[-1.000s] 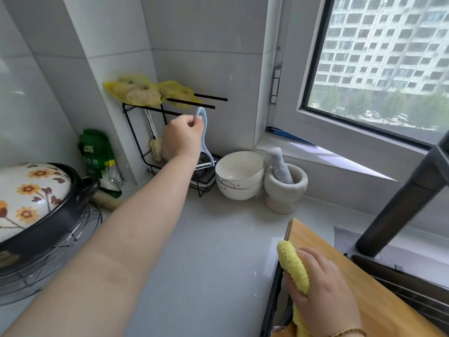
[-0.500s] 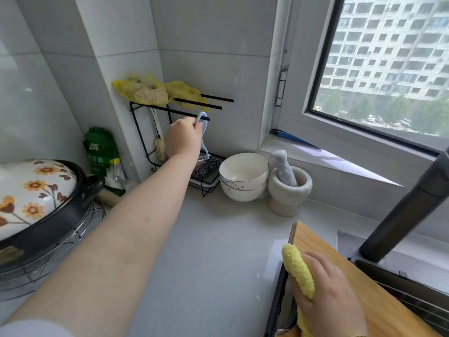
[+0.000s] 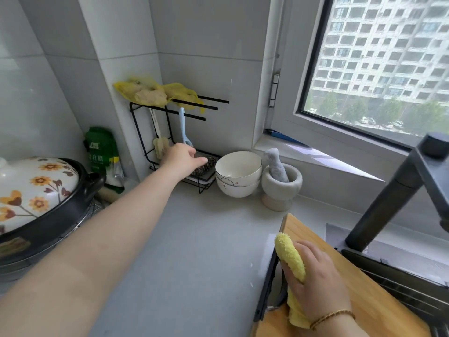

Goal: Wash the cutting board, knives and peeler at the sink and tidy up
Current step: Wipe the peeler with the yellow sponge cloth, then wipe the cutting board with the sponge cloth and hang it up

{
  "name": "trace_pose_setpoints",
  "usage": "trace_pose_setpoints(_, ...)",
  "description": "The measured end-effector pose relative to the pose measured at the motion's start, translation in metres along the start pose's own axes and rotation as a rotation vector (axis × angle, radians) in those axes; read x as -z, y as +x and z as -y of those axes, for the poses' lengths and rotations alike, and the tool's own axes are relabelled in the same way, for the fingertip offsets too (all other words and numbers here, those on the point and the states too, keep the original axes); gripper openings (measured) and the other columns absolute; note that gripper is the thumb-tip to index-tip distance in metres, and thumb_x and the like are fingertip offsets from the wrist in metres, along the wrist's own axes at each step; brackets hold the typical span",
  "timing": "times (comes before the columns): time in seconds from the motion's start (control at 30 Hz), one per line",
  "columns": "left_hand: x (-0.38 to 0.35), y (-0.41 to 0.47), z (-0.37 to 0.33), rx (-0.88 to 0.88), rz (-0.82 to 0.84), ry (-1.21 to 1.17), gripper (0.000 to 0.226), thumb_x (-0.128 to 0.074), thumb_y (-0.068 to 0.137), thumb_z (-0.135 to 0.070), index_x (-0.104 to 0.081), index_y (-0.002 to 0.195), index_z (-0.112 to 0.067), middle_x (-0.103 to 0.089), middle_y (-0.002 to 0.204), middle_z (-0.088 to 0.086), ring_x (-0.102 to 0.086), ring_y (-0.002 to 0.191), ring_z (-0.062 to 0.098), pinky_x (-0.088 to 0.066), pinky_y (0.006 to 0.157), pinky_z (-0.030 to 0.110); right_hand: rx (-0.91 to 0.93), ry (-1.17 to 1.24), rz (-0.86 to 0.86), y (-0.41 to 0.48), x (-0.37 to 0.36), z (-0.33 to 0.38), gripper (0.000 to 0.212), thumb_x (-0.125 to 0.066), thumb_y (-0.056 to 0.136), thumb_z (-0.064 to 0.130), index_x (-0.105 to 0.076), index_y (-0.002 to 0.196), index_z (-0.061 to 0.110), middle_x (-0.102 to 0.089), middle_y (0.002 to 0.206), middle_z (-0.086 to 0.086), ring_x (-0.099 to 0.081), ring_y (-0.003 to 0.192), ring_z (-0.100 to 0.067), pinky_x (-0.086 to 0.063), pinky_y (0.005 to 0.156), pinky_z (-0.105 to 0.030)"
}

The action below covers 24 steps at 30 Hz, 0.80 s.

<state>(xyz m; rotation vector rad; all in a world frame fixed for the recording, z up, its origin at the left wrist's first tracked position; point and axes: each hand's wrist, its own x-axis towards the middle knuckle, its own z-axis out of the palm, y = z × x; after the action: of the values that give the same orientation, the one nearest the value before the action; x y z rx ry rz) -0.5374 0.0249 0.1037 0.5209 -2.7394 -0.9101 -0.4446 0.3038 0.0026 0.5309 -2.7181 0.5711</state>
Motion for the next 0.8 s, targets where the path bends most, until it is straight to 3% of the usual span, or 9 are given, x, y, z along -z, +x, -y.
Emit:
trace_pose_setpoints(0.1, -0.017, -0.063, -0.009, -0.067, 0.382, -0.052, 0.012, -0.064, 0.085, -0.028, -0.061, 0.089, -0.018, -0.062, 0.087, 0.005, -0.054, 0.079, 0.016, -0.042, 0.068, 0.022, -0.075, 0.017, 0.000, -0.015, 0.018, 0.003, 0.046, -0.086, 0.057, 0.021, -0.068, 0.099, 0.017, -0.067, 0.098, 0.003, -0.066, 0.083, -0.021, -0.053, 0.065, -0.029)
trace_pose_setpoints(0.13, -0.025, -0.086, -0.012, -0.047, 0.492, -0.122, 0.012, -0.062, 0.086, -0.028, -0.061, 0.090, -0.017, -0.064, 0.085, 0.004, -0.057, 0.075, 0.014, -0.045, 0.066, 0.021, -0.141, 0.062, 0.009, -0.022, 0.027, 0.002, 0.041, -0.077, 0.071, 0.023, -0.064, 0.109, 0.019, -0.063, 0.110, 0.005, -0.060, 0.098, -0.021, -0.048, 0.078, -0.030)
trace_pose_setpoints(0.2, -0.042, -0.126, -0.013, 0.025, 0.667, -0.230, 0.014, -0.055, 0.090, -0.031, -0.057, 0.093, -0.017, -0.061, 0.086, 0.000, -0.060, 0.074, 0.010, -0.050, 0.063, 0.021, -0.237, 0.108, 0.054, -0.042, 0.039, -0.009, 0.038, -0.058, 0.087, 0.030, -0.052, 0.124, 0.023, -0.050, 0.126, 0.010, -0.047, 0.115, -0.014, -0.037, 0.088, -0.021)
trace_pose_setpoints(0.37, -0.081, -0.188, -0.016, 0.154, 1.004, -0.362, 0.025, -0.045, 0.095, -0.036, -0.058, 0.109, -0.019, -0.066, 0.106, 0.000, -0.066, 0.089, 0.015, -0.056, 0.073, 0.030, -0.476, 0.090, 0.059, -0.092, 0.073, -0.045, 0.034, -0.054, 0.089, 0.031, -0.055, 0.121, 0.019, -0.055, 0.121, 0.003, -0.048, 0.109, -0.018, -0.040, 0.087, -0.027)
trace_pose_setpoints(0.53, -0.096, -0.195, -0.022, 0.347, 1.014, -0.578, 0.032, -0.046, 0.095, -0.028, -0.060, 0.116, -0.008, -0.067, 0.113, 0.007, -0.063, 0.104, 0.022, -0.049, 0.092, 0.039, -0.685, 0.033, 0.012, -0.142, 0.099, -0.090, 0.015, -0.055, 0.088, 0.027, -0.061, 0.097, 0.017, -0.060, 0.106, -0.006, -0.049, 0.089, -0.023, -0.037, 0.071, -0.028)
trace_pose_setpoints(0.67, -0.100, -0.202, -0.028, 0.414, 1.008, -0.649, 0.026, -0.043, 0.095, -0.025, -0.066, 0.102, -0.014, -0.074, 0.089, 0.003, -0.070, 0.076, 0.016, -0.051, 0.070, 0.033, -0.886, -0.055, 0.133, -0.187, 0.106, -0.117, 0.012, -0.050, 0.090, 0.026, -0.059, 0.088, 0.019, -0.060, 0.109, -0.007, -0.052, 0.094, -0.030, -0.035, 0.069, -0.030)
trace_pose_setpoints(0.8, -0.102, -0.207, -0.039, 0.434, 0.923, -0.649, 0.025, -0.042, 0.096, -0.022, -0.065, 0.091, -0.013, -0.073, 0.073, 0.003, -0.069, 0.061, 0.016, -0.048, 0.066, 0.032, -0.978, 0.007, 0.114, -0.205, 0.103, -0.124, 0.009, -0.046, 0.092, 0.030, -0.047, 0.084, 0.026, -0.061, 0.107, -0.006, -0.053, 0.097, -0.029, -0.038, 0.071, -0.029)
